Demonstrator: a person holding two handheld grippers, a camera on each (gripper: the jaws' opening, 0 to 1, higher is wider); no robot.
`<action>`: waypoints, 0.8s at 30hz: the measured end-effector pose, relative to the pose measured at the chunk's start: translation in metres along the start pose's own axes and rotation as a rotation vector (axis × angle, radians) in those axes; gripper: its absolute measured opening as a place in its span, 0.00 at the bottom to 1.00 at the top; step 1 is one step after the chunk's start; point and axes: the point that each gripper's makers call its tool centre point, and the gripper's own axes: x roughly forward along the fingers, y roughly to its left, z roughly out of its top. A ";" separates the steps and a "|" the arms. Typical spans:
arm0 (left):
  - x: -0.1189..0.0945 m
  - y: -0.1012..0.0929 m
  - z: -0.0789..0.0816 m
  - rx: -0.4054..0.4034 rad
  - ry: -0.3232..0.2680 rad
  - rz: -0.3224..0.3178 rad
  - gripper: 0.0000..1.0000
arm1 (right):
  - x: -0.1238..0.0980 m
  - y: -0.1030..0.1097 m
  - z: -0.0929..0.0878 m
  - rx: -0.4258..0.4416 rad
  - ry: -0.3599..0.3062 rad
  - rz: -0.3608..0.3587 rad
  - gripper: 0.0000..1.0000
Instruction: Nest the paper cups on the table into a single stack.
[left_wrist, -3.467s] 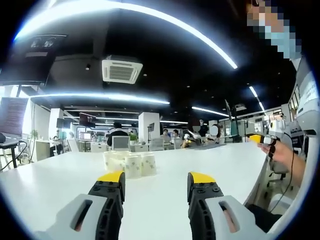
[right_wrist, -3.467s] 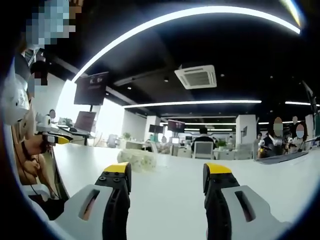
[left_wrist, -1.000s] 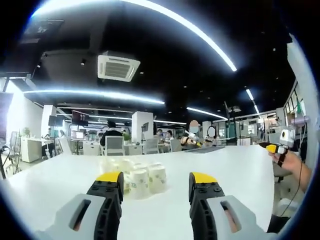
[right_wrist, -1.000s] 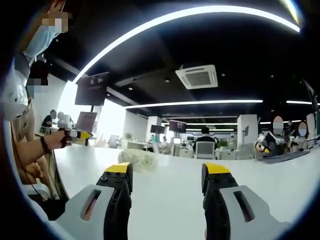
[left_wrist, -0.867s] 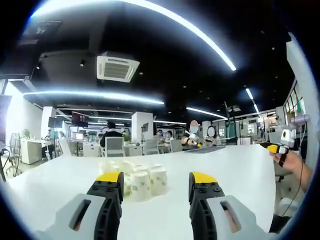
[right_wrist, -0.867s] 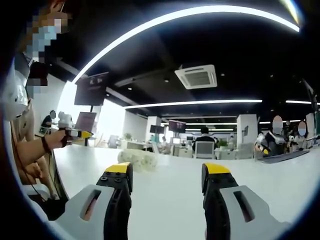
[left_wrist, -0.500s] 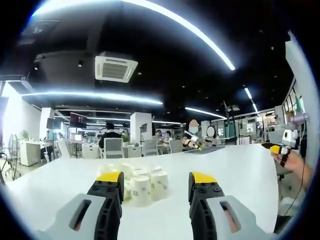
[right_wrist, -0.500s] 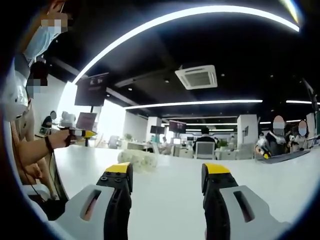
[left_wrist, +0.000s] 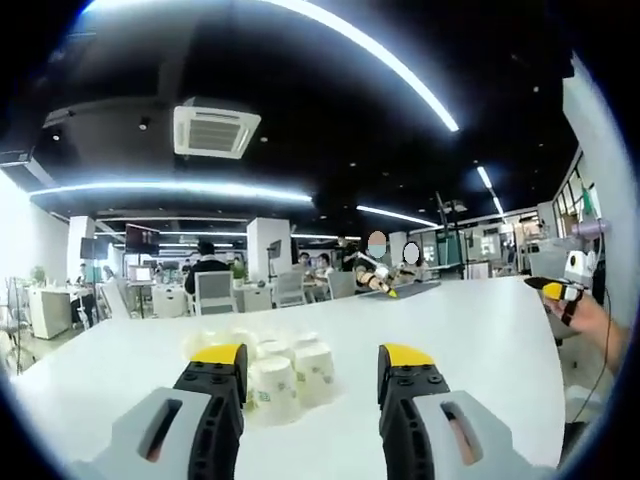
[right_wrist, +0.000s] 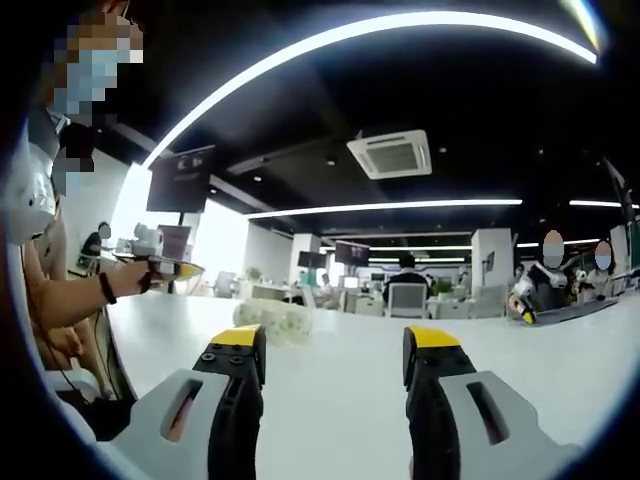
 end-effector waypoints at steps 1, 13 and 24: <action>0.002 0.001 -0.001 -0.003 0.002 -0.004 0.55 | 0.000 0.000 -0.001 0.000 0.001 -0.001 0.58; 0.047 0.012 -0.023 -0.026 0.105 -0.051 0.55 | 0.000 0.003 -0.003 0.004 0.007 0.008 0.58; 0.089 0.021 -0.062 -0.029 0.236 -0.075 0.53 | -0.006 0.001 0.003 -0.006 0.000 -0.007 0.58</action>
